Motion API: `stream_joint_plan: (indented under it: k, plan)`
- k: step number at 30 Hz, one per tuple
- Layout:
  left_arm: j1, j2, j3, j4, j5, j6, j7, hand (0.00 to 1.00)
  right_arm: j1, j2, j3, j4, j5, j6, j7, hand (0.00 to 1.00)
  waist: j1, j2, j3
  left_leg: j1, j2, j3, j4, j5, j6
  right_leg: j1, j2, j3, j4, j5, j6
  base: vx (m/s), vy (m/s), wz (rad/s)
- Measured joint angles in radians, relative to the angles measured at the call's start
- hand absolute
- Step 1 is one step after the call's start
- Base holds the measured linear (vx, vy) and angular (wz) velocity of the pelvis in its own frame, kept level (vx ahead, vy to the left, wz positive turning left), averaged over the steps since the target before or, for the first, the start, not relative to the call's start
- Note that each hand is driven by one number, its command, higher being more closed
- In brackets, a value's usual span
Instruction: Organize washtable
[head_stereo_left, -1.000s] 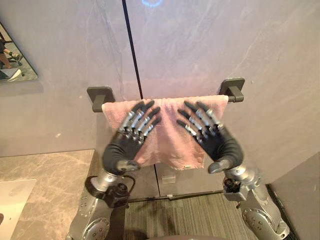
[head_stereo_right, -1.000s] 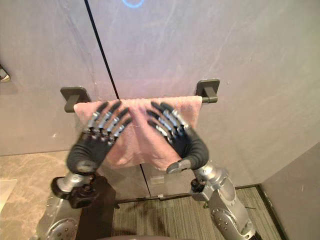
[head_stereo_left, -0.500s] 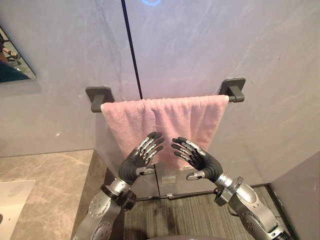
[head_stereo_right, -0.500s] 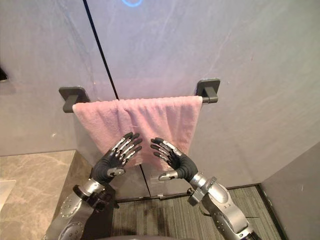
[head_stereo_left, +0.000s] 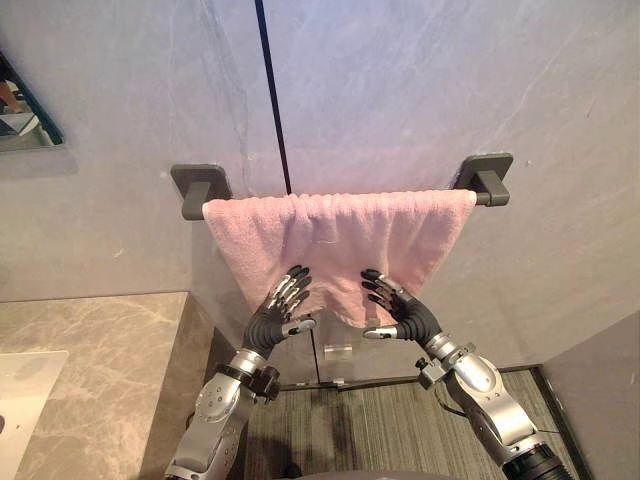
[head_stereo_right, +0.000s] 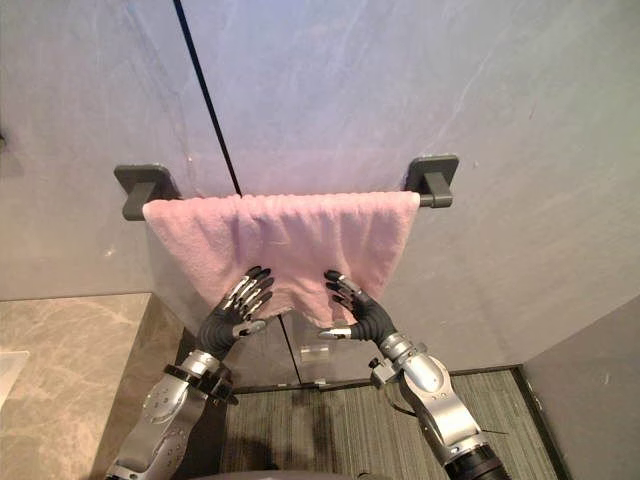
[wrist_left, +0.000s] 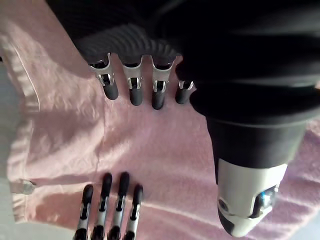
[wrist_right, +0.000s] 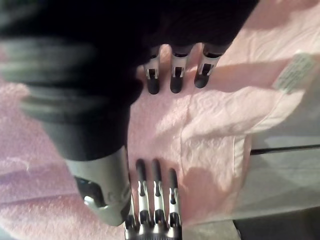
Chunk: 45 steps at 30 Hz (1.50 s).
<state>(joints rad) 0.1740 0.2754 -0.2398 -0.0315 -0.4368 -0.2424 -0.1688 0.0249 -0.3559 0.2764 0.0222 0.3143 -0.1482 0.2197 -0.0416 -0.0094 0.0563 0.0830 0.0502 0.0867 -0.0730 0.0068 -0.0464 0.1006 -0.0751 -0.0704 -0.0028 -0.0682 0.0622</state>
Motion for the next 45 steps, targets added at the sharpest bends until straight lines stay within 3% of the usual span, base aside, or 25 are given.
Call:
stream_joint_plan:
  k: [18, 35, 42, 45]
  plan:
    - [0.052, -0.093, 0.248, 0.042, 0.057, 0.000, 0.062, 0.00, 0.054, 0.129, -0.299, 0.011, -0.051, -0.004, -0.079, 0.00, -0.002, -0.018, -0.011, 0.008, 0.000, 0.002, -0.004, 0.000, 0.000, 0.000, 0.001, 0.003, 0.000, 0.000, 0.000, -0.01, -0.003, 0.00]
    - [0.146, -0.194, 0.331, 0.041, 0.056, 0.008, 0.059, 0.00, 0.149, 0.237, -0.509, 0.008, -0.139, -0.023, -0.161, 0.00, -0.002, -0.018, -0.012, 0.011, 0.000, 0.001, -0.015, 0.000, 0.000, 0.001, 0.000, 0.000, -0.004, -0.001, 0.001, 0.00, -0.001, 0.00]
    - [0.157, -0.195, 0.330, 0.108, 0.058, 0.023, 0.059, 0.00, 0.196, 0.252, -0.513, 0.013, -0.212, -0.024, -0.176, 0.00, -0.002, -0.015, -0.011, 0.011, -0.001, -0.001, -0.015, 0.000, 0.000, 0.001, -0.001, -0.007, -0.002, -0.003, 0.002, 0.00, 0.000, 0.00]
    - [0.158, -0.192, 0.330, 0.189, 0.060, 0.035, 0.060, 0.00, 0.201, 0.250, -0.511, 0.092, -0.250, -0.022, -0.177, 0.00, -0.002, -0.011, -0.009, 0.011, -0.001, -0.001, -0.015, 0.000, 0.000, 0.001, -0.001, -0.008, -0.002, -0.003, 0.002, 0.00, 0.000, 0.00]
